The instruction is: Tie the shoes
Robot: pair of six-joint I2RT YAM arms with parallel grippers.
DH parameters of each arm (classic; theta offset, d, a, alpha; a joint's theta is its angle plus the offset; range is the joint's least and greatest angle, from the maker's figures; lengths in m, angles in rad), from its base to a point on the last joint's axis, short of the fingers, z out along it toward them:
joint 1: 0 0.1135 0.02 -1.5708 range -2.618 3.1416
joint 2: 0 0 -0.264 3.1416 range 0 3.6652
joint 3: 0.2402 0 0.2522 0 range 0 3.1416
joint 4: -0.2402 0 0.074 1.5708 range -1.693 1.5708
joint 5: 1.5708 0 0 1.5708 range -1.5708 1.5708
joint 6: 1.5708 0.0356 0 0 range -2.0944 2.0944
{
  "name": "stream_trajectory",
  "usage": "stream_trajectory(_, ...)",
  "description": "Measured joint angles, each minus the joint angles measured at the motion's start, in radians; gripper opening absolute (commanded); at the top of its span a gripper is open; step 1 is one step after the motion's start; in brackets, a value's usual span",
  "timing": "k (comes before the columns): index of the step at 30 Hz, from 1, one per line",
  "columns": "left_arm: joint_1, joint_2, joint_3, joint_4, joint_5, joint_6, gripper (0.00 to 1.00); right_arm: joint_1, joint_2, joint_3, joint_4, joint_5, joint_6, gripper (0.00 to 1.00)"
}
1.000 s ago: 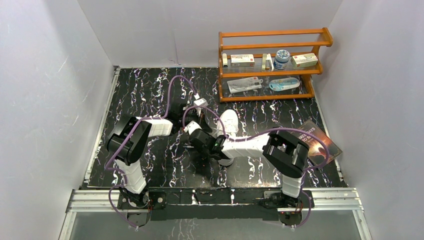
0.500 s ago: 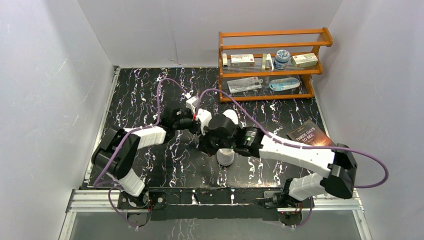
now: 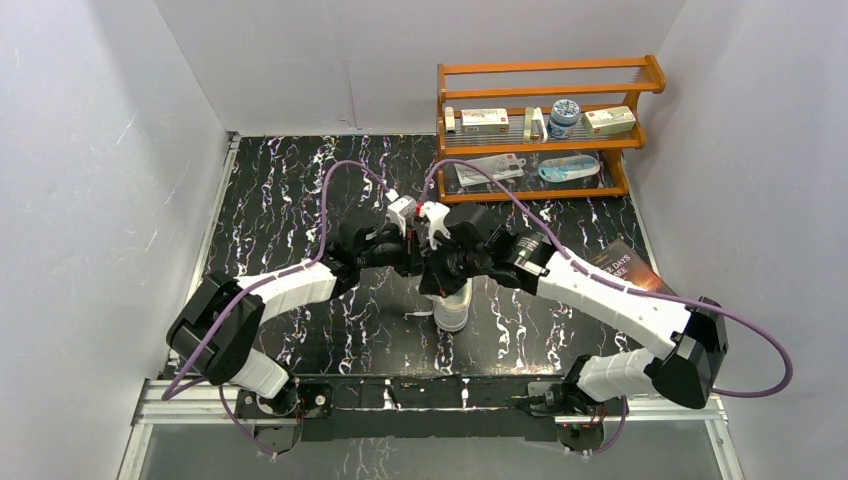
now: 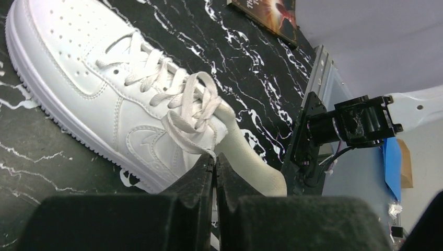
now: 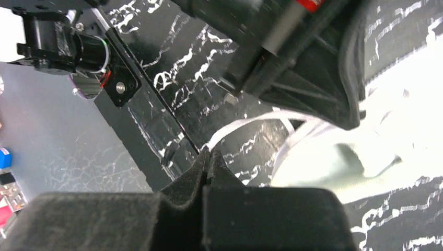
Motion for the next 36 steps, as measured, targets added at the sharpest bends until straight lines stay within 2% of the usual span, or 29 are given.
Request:
stream_trajectory(7, 0.001, 0.0, 0.057, -0.157, -0.047, 0.037, 0.0, 0.003, 0.055, 0.018, 0.138, -0.014, -0.081, 0.0)
stream_trajectory(12, 0.017, -0.01, 0.061, -0.185, -0.074, 0.046, 0.0, 0.001, 0.059, 0.111, 0.114, 0.101, -0.1, 0.0)
stream_trajectory(19, 0.031, -0.011, 0.062, -0.181, -0.07, 0.037, 0.0, -0.026, -0.116, 0.123, -0.163, 0.331, -0.008, 0.0)
stream_trajectory(24, 0.031, 0.003, 0.08, -0.179, -0.063, 0.036, 0.0, -0.066, -0.074, 0.178, -0.437, 0.489, 0.11, 0.0)
stream_trajectory(30, 0.031, 0.035, 0.142, -0.2, -0.058, 0.06, 0.0, -0.215, -0.029, 0.093, -0.582, 0.49, 0.184, 0.0)
stream_trajectory(36, 0.031, 0.045, 0.181, -0.215, -0.054, 0.076, 0.0, -0.378, -0.029, -0.079, -0.591, 0.391, 0.183, 0.0)
